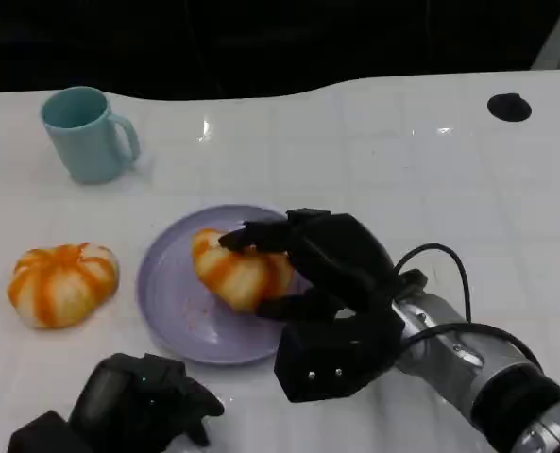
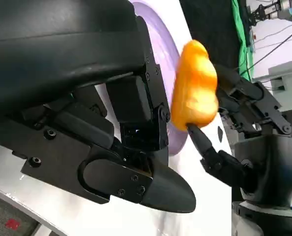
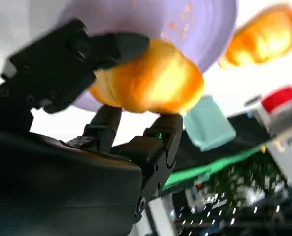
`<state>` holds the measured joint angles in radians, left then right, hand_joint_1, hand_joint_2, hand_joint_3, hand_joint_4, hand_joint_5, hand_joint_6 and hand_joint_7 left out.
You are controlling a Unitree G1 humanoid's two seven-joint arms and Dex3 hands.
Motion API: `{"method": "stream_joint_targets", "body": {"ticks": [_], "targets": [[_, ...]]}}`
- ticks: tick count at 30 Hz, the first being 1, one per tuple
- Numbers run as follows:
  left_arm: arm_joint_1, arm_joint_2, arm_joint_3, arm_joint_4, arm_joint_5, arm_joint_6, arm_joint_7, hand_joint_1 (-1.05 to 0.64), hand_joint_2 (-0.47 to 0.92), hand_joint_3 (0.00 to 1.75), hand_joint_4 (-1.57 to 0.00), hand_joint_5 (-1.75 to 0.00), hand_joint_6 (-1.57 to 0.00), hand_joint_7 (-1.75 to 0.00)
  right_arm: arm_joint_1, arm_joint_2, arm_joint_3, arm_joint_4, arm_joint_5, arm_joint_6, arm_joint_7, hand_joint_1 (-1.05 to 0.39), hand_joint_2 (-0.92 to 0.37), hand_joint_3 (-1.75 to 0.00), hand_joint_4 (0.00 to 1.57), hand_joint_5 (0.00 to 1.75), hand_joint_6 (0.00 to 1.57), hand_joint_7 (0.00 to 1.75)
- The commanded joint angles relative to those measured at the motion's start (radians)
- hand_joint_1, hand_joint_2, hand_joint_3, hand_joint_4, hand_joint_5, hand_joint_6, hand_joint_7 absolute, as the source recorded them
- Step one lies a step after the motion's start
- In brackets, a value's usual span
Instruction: Grasp the bread from the table and place it into the plate.
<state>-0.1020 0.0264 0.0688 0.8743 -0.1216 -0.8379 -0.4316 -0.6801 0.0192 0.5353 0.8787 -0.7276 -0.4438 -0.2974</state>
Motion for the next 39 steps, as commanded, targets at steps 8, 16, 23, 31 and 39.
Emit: {"method": "stream_joint_targets", "body": {"ticks": [8,16,23,31,39], "targets": [[0.004,0.014,0.000,0.002,0.009,-0.006,0.001,-1.05,0.92,0.16,-1.25,-1.11,-1.43,-0.48,0.084,-0.079,-0.009,-0.221,0.045,0.045,0.180,-0.58,-0.92,-0.21,0.00,0.36,0.25,0.00],[-0.001,0.012,0.000,0.000,-0.006,0.009,-0.007,-1.05,0.92,0.14,-1.25,-1.10,-1.43,-0.48,0.156,-0.130,-0.026,-0.338,0.063,0.011,0.173,-0.59,-0.92,-0.21,0.05,0.44,0.28,0.02],[-0.014,0.012,-0.002,0.011,0.006,0.008,0.005,-1.05,0.92,0.14,-1.25,-1.10,-1.43,-0.48,0.274,-0.167,-0.105,-0.431,0.180,-0.126,0.143,-0.49,-0.92,-0.24,0.28,0.64,0.48,0.12],[-0.008,0.004,-0.011,-0.003,0.010,0.017,0.011,-1.05,0.92,0.15,-1.25,-1.09,-1.43,-0.47,0.416,-0.162,-0.194,-0.534,0.318,-0.212,0.154,-0.36,-0.92,-0.12,0.56,0.85,0.77,0.26],[-0.003,0.003,-0.009,-0.006,0.002,0.016,0.008,-1.05,0.92,0.14,-1.26,-1.09,-1.43,-0.47,0.483,-0.158,-0.247,-0.490,0.432,-0.400,0.166,-0.31,-0.92,-0.20,0.60,1.30,0.68,0.80]]}}
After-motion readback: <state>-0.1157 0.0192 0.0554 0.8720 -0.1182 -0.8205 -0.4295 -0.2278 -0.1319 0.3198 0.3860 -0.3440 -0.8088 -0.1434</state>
